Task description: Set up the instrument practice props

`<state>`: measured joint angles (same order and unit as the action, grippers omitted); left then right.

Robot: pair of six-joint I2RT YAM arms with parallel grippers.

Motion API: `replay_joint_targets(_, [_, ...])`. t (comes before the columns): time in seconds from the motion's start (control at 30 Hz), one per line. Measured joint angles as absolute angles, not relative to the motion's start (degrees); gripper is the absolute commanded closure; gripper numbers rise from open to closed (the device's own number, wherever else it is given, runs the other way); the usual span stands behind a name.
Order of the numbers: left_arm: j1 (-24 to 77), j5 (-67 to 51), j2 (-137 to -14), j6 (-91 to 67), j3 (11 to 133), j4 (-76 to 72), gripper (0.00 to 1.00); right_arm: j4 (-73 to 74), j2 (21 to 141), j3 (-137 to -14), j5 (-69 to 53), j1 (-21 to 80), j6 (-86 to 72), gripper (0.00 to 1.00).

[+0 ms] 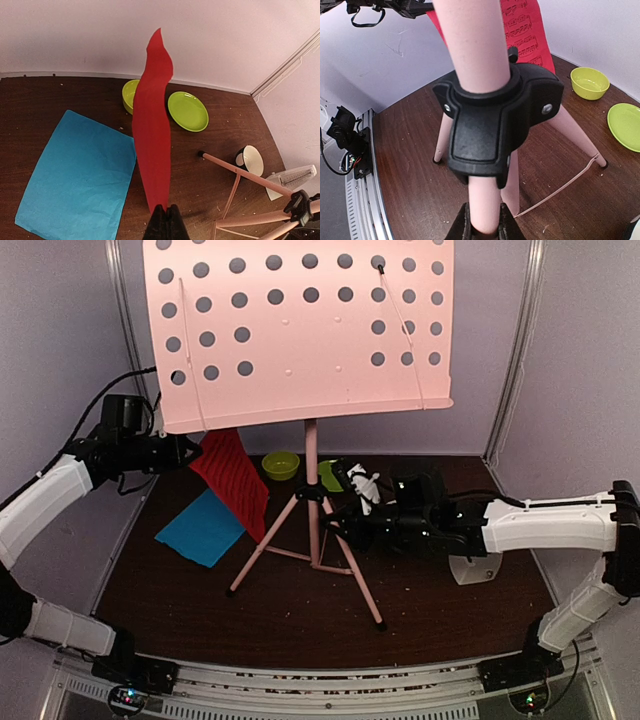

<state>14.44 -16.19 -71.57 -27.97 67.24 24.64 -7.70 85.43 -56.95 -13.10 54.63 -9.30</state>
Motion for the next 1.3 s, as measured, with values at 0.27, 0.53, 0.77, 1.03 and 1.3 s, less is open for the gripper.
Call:
replay_joint_targets(0.27, [14.44, -15.66, -68.45, -27.88, 65.36, 26.28, 1.00, -6.22, 86.91, -59.07, -16.19, 49.36, -5.02, 1.00])
replay_joint_targets(0.53, [14.44, -17.02, -66.15, -26.85, 65.23, 29.12, 1.00, -2.81, 87.11, -60.99, -16.95, 45.87, 0.14, 1.00])
replay_joint_targets(0.77, [14.44, -18.48, -64.31, -25.08, 66.54, 35.57, 1.00, -1.32, 87.09, -61.56, -17.43, 45.74, 1.83, 0.53])
replay_joint_targets(1.03, [14.44, -17.72, -64.20, -21.63, 74.61, 49.10, 1.00, 0.69, 84.34, -61.56, -17.04, 45.23, 2.55, 0.18])
replay_joint_targets(1.3, [14.44, -19.35, -60.62, -18.46, 75.83, 58.65, 1.00, 0.38, 77.80, -61.23, -16.97, 45.60, -0.43, 0.10])
